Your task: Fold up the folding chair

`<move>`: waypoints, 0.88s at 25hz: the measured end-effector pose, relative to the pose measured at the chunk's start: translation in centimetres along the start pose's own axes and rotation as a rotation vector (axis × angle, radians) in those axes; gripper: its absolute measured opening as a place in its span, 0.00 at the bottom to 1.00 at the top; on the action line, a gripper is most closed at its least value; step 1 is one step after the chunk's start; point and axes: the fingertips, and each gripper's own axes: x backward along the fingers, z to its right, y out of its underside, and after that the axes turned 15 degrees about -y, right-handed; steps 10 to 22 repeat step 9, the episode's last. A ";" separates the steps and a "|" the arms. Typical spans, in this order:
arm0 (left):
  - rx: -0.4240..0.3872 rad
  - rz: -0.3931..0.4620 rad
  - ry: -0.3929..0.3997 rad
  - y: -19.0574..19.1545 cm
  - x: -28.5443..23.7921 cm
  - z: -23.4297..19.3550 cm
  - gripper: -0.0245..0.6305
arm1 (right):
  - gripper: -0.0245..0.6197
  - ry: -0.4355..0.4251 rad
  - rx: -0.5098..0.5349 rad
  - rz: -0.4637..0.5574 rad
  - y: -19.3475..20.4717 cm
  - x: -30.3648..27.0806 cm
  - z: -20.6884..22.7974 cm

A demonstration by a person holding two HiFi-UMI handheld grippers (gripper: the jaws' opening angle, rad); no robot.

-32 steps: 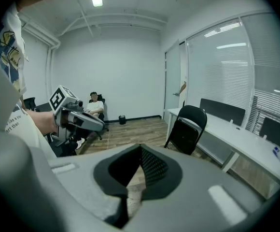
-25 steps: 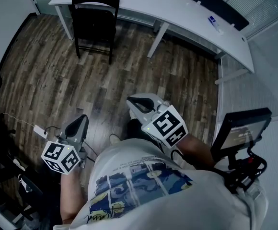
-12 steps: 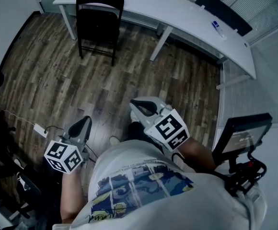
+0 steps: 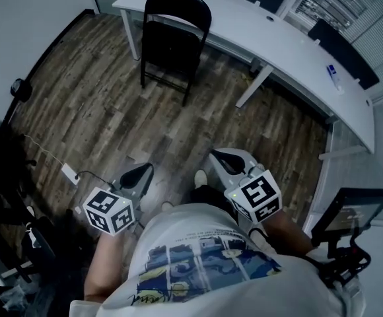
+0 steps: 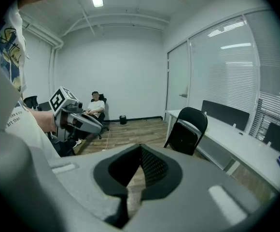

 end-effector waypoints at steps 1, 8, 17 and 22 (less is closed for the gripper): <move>0.000 0.000 -0.004 -0.4 -0.8 0.0 0.04 | 0.04 -0.003 0.002 0.002 -0.2 -0.1 1.0; -0.006 -0.010 -0.005 -4.0 -6.9 1.5 0.04 | 0.04 -0.011 0.007 -0.006 -1.0 0.7 8.2; -0.006 -0.012 -0.003 -4.5 -7.9 1.7 0.04 | 0.04 -0.010 0.007 -0.009 -1.2 0.9 9.2; -0.006 -0.012 -0.003 -4.5 -7.9 1.7 0.04 | 0.04 -0.010 0.007 -0.009 -1.2 0.9 9.2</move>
